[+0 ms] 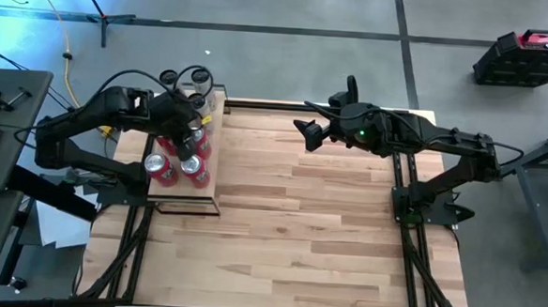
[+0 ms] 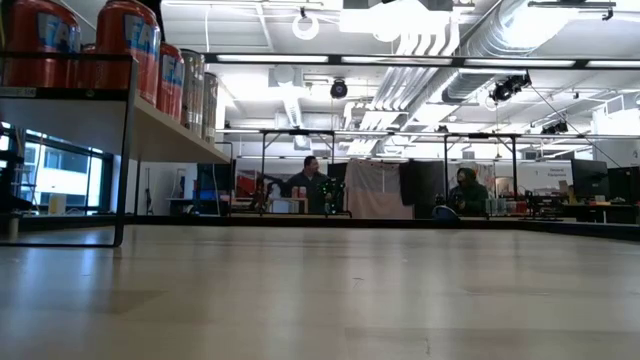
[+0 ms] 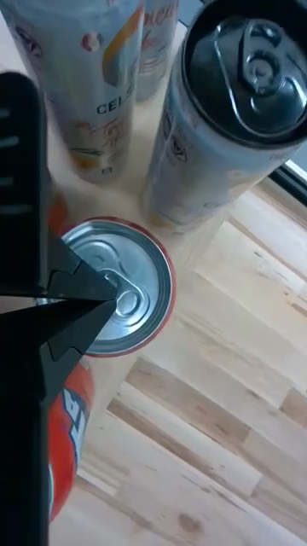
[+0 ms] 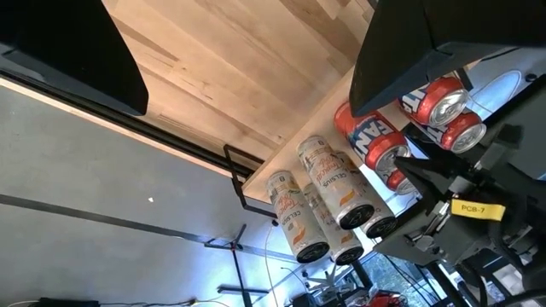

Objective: Place canned beverage on shelf
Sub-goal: Adjust the red soda cans

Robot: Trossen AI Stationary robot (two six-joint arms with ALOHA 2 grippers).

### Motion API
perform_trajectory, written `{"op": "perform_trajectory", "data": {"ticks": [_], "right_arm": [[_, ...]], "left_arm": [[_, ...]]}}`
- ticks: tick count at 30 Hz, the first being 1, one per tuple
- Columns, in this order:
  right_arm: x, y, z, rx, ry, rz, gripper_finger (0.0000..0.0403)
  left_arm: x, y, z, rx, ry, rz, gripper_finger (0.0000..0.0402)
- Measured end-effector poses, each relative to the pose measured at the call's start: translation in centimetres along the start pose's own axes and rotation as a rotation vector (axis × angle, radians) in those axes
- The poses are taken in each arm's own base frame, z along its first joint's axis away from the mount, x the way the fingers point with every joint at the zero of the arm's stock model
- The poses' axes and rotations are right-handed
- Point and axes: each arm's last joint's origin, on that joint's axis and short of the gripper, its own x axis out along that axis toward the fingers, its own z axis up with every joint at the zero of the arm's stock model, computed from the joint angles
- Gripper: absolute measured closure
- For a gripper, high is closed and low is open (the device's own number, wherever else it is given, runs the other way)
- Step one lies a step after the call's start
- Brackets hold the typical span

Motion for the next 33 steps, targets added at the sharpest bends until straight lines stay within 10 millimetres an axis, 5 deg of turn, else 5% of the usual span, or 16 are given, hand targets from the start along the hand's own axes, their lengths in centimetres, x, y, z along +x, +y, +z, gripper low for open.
{"op": "perform_trajectory", "data": {"ticks": [33], "right_arm": [[0.00,0.00,0.00,-0.003,0.000,0.000,0.0011]], "left_arm": [[0.42,-0.05,0.29,0.015,0.006,0.050,0.0401]]}}
